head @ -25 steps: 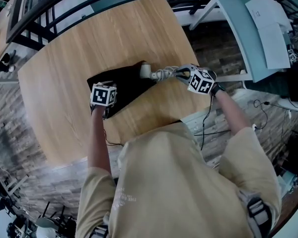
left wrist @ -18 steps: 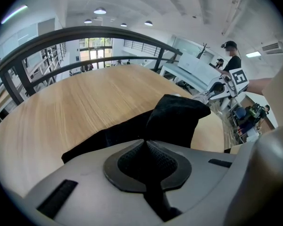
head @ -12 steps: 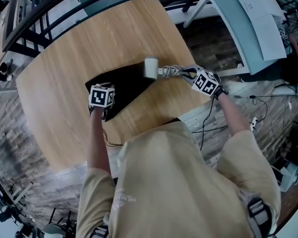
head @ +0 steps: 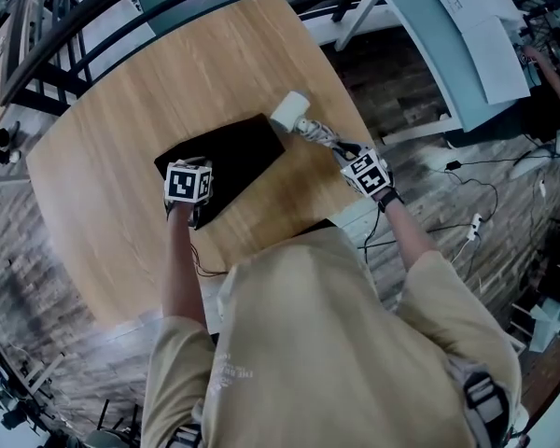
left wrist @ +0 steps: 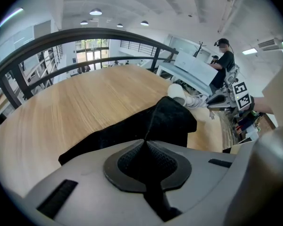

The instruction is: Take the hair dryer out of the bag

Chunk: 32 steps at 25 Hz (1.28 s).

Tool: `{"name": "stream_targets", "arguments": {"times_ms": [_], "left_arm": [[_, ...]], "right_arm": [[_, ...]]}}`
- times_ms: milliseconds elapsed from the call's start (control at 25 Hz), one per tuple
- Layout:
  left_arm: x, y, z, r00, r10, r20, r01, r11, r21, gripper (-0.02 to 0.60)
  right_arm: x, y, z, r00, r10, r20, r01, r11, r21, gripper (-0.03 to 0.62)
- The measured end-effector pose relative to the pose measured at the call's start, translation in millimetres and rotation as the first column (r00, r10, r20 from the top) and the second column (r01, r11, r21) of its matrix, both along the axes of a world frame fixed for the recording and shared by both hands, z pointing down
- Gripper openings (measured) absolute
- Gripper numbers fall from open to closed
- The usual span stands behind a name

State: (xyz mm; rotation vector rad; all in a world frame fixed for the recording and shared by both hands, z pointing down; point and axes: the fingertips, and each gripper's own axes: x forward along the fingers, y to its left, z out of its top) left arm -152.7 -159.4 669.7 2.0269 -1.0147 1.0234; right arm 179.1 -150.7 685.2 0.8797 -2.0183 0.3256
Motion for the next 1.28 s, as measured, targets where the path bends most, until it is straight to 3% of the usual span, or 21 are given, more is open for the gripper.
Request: {"name": "stream_targets", "arguments": {"times_ms": [120, 280, 560, 680, 800, 880, 1040, 1280], "left_arm": [[4, 1, -3, 1.0, 0.013, 0.001, -0.013, 1.0, 0.011, 0.021], [6, 5, -4, 1.0, 0.026, 0.006, -0.026, 0.999, 0.018, 0.021], [10, 12, -2, 1.0, 0.016, -0.007, -0.016, 0.999, 0.047, 0.021], [10, 13, -6, 1.0, 0.004, -0.008, -0.003, 0.998, 0.07, 0.021], [13, 14, -14, 1.0, -0.009, -0.018, 0.01, 0.994, 0.108, 0.023], [13, 18, -21, 0.999, -0.009, -0.039, 0.014, 0.991, 0.13, 0.06], [10, 24, -42, 0.995, -0.03, -0.091, 0.046, 0.983, 0.177, 0.208], [-8, 29, -100, 0.986, -0.064, -0.154, 0.109, 0.946, 0.306, 0.245]], "right_arm": [[-18, 12, 9, 0.988, 0.148, 0.045, -0.147, 0.989, -0.014, 0.066], [-39, 19, 14, 0.948, 0.307, 0.089, -0.306, 0.952, -0.018, 0.067], [-52, 26, 21, 0.885, 0.447, 0.131, -0.451, 0.892, 0.001, 0.067], [-53, 26, 20, 0.876, 0.455, 0.159, -0.461, 0.887, 0.005, 0.074], [-53, 29, 9, 0.87, 0.45, 0.2, -0.455, 0.89, -0.024, 0.119], [-55, 32, -7, 0.876, 0.431, 0.217, -0.44, 0.898, -0.01, 0.168], [-62, 28, -51, 0.904, 0.36, 0.229, -0.392, 0.913, 0.11, 0.21], [-110, -3, -137, 0.922, 0.194, 0.334, -0.291, 0.919, 0.267, 0.21]]}}
